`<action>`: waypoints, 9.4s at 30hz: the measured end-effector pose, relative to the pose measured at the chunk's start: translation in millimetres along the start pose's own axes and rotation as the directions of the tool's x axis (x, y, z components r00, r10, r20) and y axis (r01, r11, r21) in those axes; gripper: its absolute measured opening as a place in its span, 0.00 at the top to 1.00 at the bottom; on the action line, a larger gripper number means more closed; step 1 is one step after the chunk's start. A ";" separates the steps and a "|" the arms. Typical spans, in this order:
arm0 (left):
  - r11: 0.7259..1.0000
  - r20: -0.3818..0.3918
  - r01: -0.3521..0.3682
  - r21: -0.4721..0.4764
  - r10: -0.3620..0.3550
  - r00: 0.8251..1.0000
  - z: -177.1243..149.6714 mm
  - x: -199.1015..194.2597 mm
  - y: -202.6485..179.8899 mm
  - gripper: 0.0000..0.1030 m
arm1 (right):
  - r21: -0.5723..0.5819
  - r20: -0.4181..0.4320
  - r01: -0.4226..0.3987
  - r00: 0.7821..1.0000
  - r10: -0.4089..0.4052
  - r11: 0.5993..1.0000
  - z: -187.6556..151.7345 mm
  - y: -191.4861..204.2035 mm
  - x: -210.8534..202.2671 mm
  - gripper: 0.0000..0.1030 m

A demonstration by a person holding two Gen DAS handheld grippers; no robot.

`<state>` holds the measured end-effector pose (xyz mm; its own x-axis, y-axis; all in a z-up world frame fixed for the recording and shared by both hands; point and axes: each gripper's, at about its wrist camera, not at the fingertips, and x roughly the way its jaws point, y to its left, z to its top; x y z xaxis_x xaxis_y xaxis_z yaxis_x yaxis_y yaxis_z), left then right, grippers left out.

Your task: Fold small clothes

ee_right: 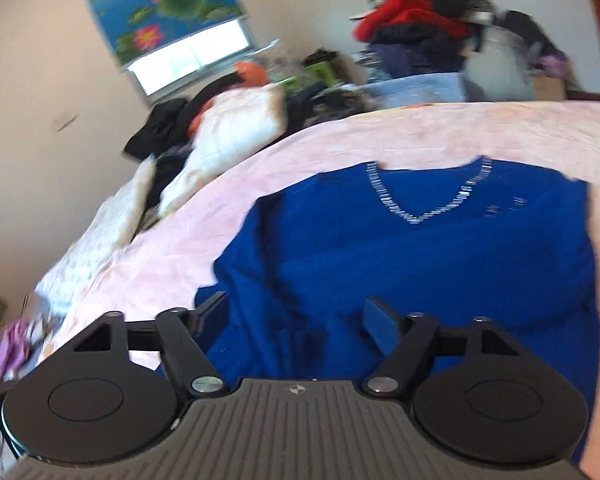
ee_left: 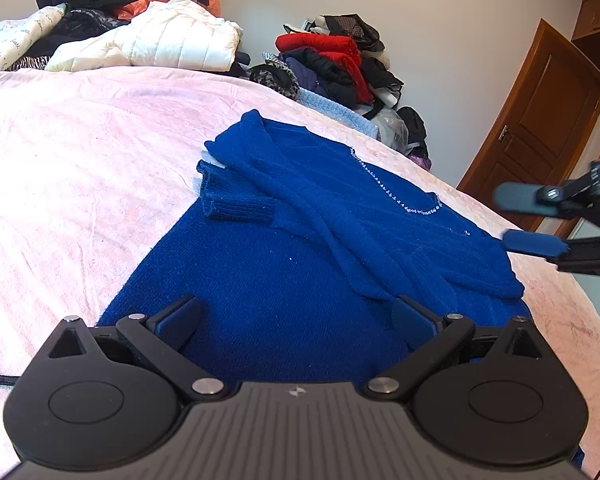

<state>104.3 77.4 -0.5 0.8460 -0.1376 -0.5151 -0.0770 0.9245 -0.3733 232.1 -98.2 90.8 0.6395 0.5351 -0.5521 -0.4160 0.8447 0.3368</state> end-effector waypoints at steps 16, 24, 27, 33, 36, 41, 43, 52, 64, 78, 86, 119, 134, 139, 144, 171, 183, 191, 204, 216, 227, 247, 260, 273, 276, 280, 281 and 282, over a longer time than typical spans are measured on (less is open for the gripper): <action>1.000 0.008 0.018 -0.024 -0.018 1.000 0.0 -0.8 2.7 0.00 | -0.213 -0.199 0.109 0.968 -0.153 0.971 -33.9 26.1 60.5 0.56; 1.000 0.008 0.018 -0.024 -0.018 1.000 -0.1 -0.8 2.7 0.00 | -0.057 -0.195 0.058 0.978 -0.068 0.997 -24.1 2.7 60.3 0.93; 1.000 0.008 0.015 -0.020 -0.015 1.000 0.2 -0.6 2.0 0.00 | 0.032 -0.158 0.042 0.987 -0.036 0.999 -27.5 -13.7 48.5 0.94; 1.000 0.001 0.004 -0.003 -0.004 1.000 0.0 -0.6 -1.0 0.00 | 0.221 0.171 -0.052 0.985 0.013 0.974 -13.3 -45.1 -23.2 0.93; 1.000 -0.001 -0.001 0.001 0.001 1.000 0.0 -0.8 -2.5 0.00 | 0.276 0.318 -0.103 0.948 0.010 0.956 -12.8 -58.6 -65.9 0.93; 1.000 -0.002 -0.003 0.002 0.003 1.000 0.0 -0.5 -2.8 0.00 | 0.314 0.421 -0.119 0.907 -0.026 0.942 -33.7 -82.6 -102.9 0.93; 1.000 -0.005 -0.011 0.011 0.011 1.000 0.0 0.2 -4.7 0.00 | 0.385 0.353 -0.127 0.935 -0.018 0.914 -38.8 -104.1 -90.4 0.92; 1.000 -0.008 -0.019 0.021 0.019 1.000 -0.1 0.9 -6.0 0.00 | 0.572 0.230 -0.085 0.971 -0.059 0.816 -46.3 -164.0 -61.8 0.48; 0.997 -0.032 -0.032 0.069 0.034 0.999 0.1 6.8 -12.4 0.00 | 0.591 -0.029 0.025 1.000 -0.009 0.806 -60.0 -181.4 -56.7 0.42; 0.994 -0.027 -0.019 0.112 0.022 0.999 8.0 5.3 -23.3 0.00 | 0.628 -0.080 -0.033 0.991 0.107 0.777 -71.1 -180.6 -30.0 0.90; 0.992 -0.015 0.076 0.104 -0.075 0.997 46.1 24.0 -50.5 0.00 | 0.505 0.032 -0.118 0.992 0.118 0.855 -23.9 -174.4 -40.0 0.91; 0.935 -0.193 -0.107 0.338 0.180 0.965 142.8 256.9 -79.5 0.00 | 0.619 -0.043 0.044 0.999 -0.022 0.784 27.8 -338.5 -8.4 0.83; 0.907 -0.209 -0.113 0.406 0.213 0.955 153.9 251.4 -95.4 0.00 | 0.477 0.036 -0.042 0.999 0.028 0.878 59.9 -278.5 -5.7 0.51; 0.919 -0.234 -0.118 0.376 0.217 0.948 151.5 260.6 -73.4 0.00 | 0.464 -0.090 0.019 0.996 0.027 0.886 50.7 -267.7 43.4 0.49; 0.922 -0.206 -0.125 0.366 0.212 0.955 153.4 258.4 -57.2 0.00 | 0.495 -0.055 -0.021 0.997 0.055 0.869 40.0 -273.2 41.4 0.52; 0.994 -0.078 -0.104 0.024 0.105 0.991 113.8 20.0 33.8 0.00 | 0.532 0.012 -0.173 0.980 0.197 0.829 -85.8 -170.8 -97.2 0.37; 0.991 -0.264 -0.120 -0.065 0.099 0.959 40.2 -57.2 65.3 0.00 | 0.602 -0.038 -0.095 0.988 0.148 0.793 -170.0 -136.7 -147.8 0.37; 0.991 -0.316 -0.087 -0.103 0.051 0.947 6.6 -83.7 68.1 0.00 | 0.537 -0.010 -0.170 0.978 0.207 0.827 -151.9 -90.7 -154.4 0.37; 0.999 -0.350 -0.042 0.030 0.050 0.935 -7.8 -83.5 44.7 0.00 | 0.418 -0.313 -0.201 0.884 0.348 0.886 -149.4 -44.8 -111.7 0.17; 0.997 -0.411 -0.080 0.017 0.080 0.908 -1.8 -95.6 58.7 0.00 | 0.430 -0.350 -0.075 0.905 0.243 0.900 -168.7 -59.5 -170.4 0.14; 0.990 -0.452 -0.130 0.053 0.140 0.881 -2.6 -92.0 53.9 0.00 | 0.610 -0.267 -0.109 0.904 0.333 0.785 -174.0 -72.2 -147.2 0.13; 0.946 -0.406 -0.169 0.278 0.275 0.871 -19.8 -72.6 8.4 0.00 | 0.691 -0.196 -0.154 0.900 0.388 0.707 -189.5 -82.7 -141.9 0.35; 0.954 -0.407 -0.116 0.276 0.225 0.885 -15.8 -81.6 7.1 0.32 | 0.693 -0.189 -0.159 0.901 0.390 0.703 -189.5 -81.3 -139.8 0.35; 0.999 -0.472 -0.044 -0.016 0.031 0.881 5.4 -86.6 51.0 0.69 | 0.773 -0.098 -0.206 0.896 0.433 0.600 -196.2 -95.1 -140.1 0.31; 0.997 -0.489 -0.029 -0.069 -0.009 0.872 2.9 -85.0 57.6 0.88 | 0.794 -0.084 -0.206 0.895 0.439 0.572 -196.4 -98.1 -138.9 0.31; 0.999 -0.488 -0.010 -0.043 -0.012 0.873 -0.6 -85.2 52.3 0.90 | 0.807 -0.098 -0.186 0.894 0.438 0.560 -193.3 -97.5 -136.2 0.29; 0.999 -0.488 -0.003 -0.042 -0.018 0.873 -0.4 -85.0 50.8 0.90 | 0.805 -0.118 -0.167 0.895 0.430 0.569 -191.5 -96.5 -134.7 0.30; 0.999 -0.489 -0.002 -0.037 -0.016 0.872 -0.2 -84.8 49.5 0.90 | 0.801 -0.140 -0.148 0.896 0.421 0.580 -189.4 -94.9 -133.6 0.31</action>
<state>28.6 134.7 24.6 0.4810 -0.3088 -0.8205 -0.0987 0.9109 -0.4007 63.7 -252.5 -11.8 0.3071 0.8334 -0.4594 0.1825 0.4223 0.8879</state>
